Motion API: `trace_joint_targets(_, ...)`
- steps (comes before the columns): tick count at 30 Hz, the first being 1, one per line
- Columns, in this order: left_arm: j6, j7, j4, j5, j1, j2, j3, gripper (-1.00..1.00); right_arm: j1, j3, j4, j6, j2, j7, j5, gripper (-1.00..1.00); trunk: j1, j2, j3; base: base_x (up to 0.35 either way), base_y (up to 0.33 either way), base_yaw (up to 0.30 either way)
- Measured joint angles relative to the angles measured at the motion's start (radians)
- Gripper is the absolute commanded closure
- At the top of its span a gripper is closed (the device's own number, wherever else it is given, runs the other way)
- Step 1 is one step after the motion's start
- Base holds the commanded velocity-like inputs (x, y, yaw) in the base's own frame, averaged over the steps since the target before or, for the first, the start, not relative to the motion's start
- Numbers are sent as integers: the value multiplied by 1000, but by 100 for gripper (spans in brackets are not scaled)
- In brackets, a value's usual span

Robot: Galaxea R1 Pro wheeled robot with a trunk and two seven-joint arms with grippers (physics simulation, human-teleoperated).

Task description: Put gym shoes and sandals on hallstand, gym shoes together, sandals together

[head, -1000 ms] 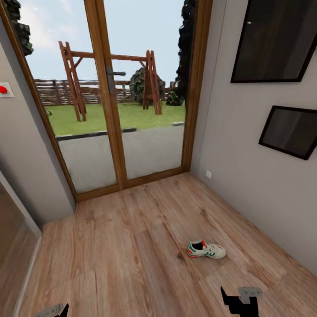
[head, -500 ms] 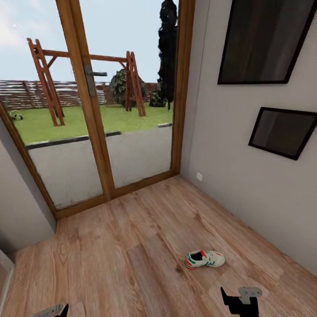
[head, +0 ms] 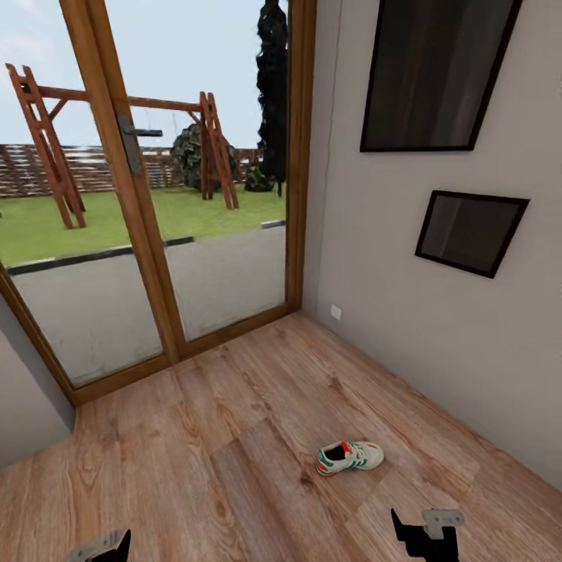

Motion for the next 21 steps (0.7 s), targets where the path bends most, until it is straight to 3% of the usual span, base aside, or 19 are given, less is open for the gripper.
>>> trace_joint_targets(3,2,78,-7,4,-7,-28,3,-100,0,0,0,0,1,0,0,-100,0,0,0,0,0,-8)
trace_joint_targets(8,3,144,-9,5,-33,-49,5,-100,0,0,0,0,1,0,0,-100,0,0,0,0,0,-2)
trace_joint_targets(13,4,165,6,3,-46,-53,3,-100,0,0,0,0,2,0,0,-100,0,0,0,0,0,-82)
trace_joint_targets(21,6,189,16,1,-48,-53,4,-100,0,0,0,0,2,0,0,-100,0,0,0,0,0,-221)
